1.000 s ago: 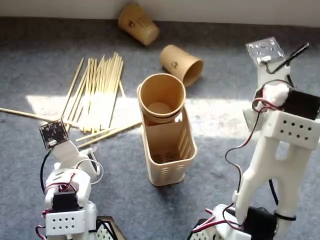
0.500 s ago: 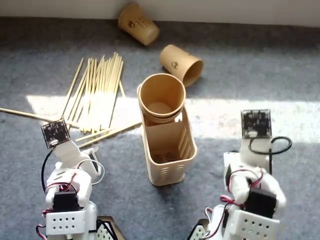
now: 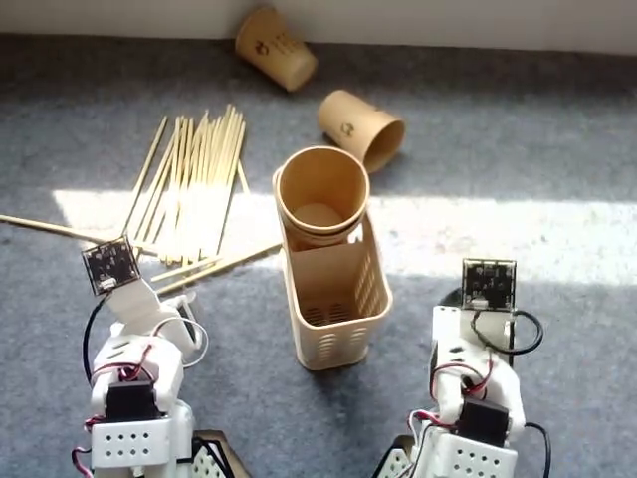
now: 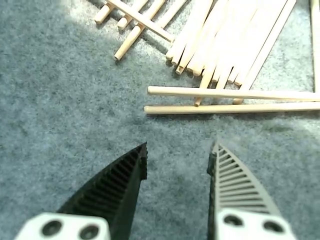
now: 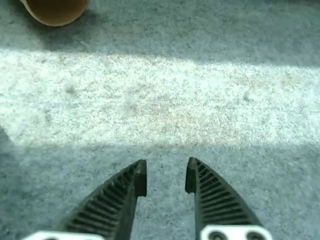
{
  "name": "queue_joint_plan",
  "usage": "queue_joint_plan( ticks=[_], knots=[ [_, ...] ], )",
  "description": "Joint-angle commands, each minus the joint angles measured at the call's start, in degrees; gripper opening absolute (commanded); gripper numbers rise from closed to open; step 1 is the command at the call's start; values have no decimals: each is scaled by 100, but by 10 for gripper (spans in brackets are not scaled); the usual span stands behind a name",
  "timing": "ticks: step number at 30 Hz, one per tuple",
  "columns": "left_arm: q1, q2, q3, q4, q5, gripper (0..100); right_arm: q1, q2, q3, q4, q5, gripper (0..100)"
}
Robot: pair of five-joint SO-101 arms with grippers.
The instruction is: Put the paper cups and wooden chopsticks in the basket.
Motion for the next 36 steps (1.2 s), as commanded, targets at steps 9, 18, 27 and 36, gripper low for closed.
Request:
queue_joint_plan(
  ticks=[9,18,27,36],
  knots=[
    [48,-13,101,26,18,214,1596,-84,831,1358,9,135],
    [48,-13,101,26,18,214,1763,-119,813,1877,9,135],
    [48,-13,101,26,18,214,1763,-119,813,1877,9,135],
    [48,-13,101,26,18,214,1763,-119,813,1877,9,135]
  ],
)
